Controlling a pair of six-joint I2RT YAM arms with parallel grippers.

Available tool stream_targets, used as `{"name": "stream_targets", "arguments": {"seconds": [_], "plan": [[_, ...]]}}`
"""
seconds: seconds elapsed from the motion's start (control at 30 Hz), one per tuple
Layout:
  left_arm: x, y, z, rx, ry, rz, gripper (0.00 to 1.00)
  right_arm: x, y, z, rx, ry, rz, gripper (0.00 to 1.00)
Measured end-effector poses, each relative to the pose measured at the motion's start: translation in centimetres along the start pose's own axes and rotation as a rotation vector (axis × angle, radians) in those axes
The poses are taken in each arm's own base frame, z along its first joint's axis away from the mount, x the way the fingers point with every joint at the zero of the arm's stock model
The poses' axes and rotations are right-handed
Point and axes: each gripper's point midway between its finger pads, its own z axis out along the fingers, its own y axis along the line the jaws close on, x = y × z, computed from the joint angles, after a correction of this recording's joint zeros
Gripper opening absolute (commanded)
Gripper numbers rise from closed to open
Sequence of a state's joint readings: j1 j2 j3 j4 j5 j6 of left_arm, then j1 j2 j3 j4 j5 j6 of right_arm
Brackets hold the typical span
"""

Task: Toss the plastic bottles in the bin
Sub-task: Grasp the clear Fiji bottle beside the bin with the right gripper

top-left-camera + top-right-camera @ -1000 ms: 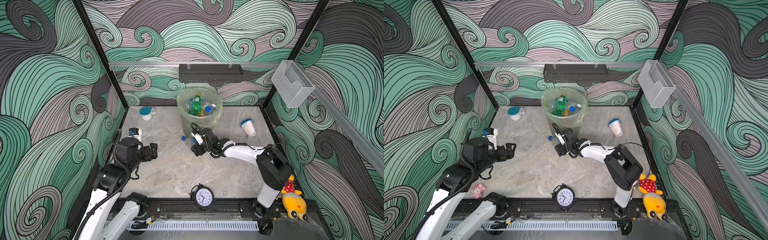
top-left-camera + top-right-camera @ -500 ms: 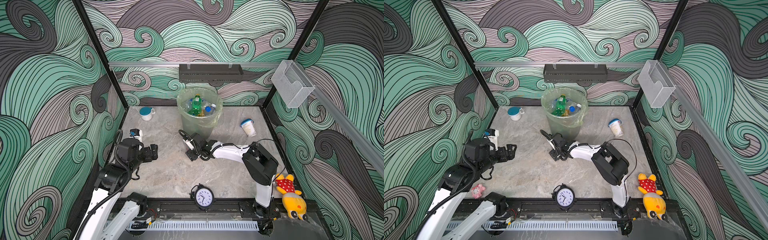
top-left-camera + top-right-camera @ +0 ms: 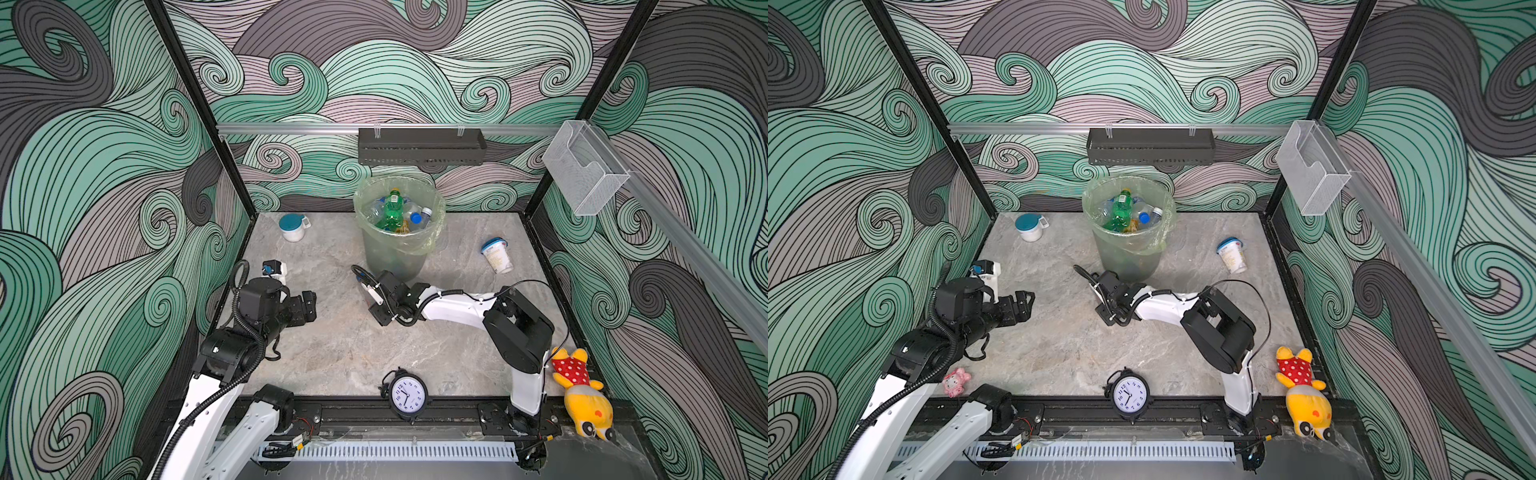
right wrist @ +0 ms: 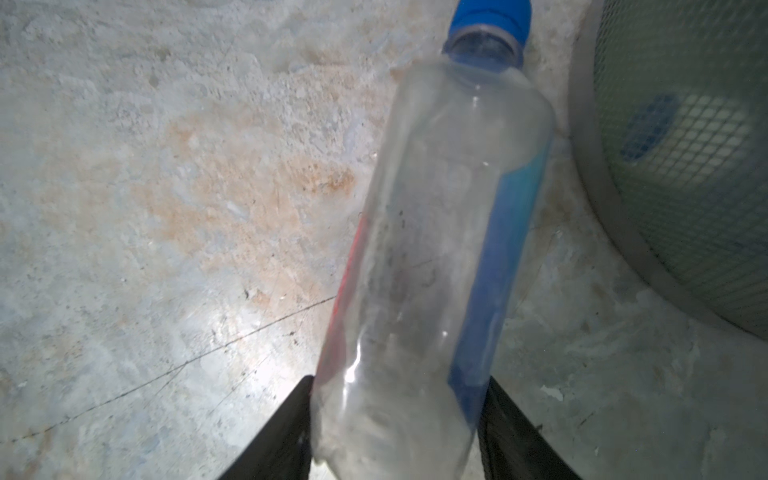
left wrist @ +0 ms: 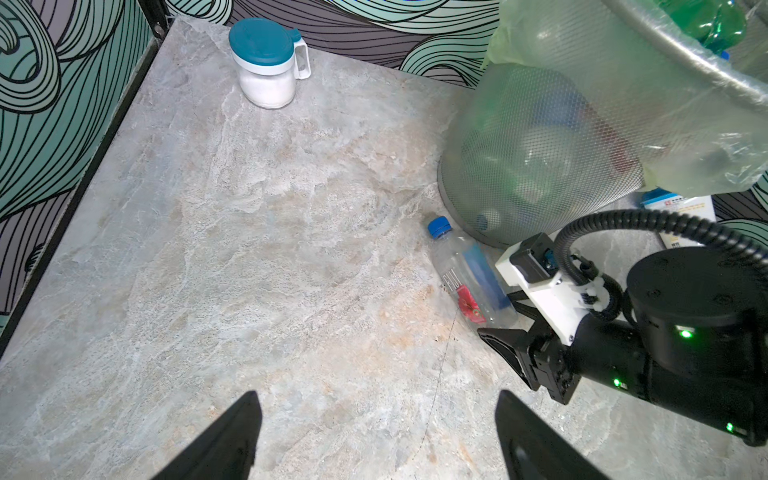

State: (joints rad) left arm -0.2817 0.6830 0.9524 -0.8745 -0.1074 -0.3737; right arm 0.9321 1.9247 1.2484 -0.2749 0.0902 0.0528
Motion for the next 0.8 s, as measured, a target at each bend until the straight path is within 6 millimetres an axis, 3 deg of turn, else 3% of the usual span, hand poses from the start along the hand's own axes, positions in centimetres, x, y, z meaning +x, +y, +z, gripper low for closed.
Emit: {"name": "stream_targets", "arguments": {"seconds": [0.23, 0.37, 0.57, 0.8], "plan": [[0.0, 0.0, 0.0, 0.002, -0.005, -0.001, 0.89, 3.0, 2.1, -4.0, -0.028, 0.078, -0.045, 0.63], [0.3, 0.1, 0.2, 0.001, 0.000, -0.005, 0.89, 3.8, 2.3, -5.7, -0.046, 0.101, -0.031, 0.88], [0.4, 0.0, 0.2, 0.009, 0.005, -0.013, 0.89, 2.9, 2.8, -5.4, -0.065, 0.133, -0.033, 0.91], [0.2, 0.0, -0.6, 0.022, -0.026, -0.023, 0.89, 0.0, 2.8, -2.5, -0.036, 0.131, -0.028, 0.86]]}}
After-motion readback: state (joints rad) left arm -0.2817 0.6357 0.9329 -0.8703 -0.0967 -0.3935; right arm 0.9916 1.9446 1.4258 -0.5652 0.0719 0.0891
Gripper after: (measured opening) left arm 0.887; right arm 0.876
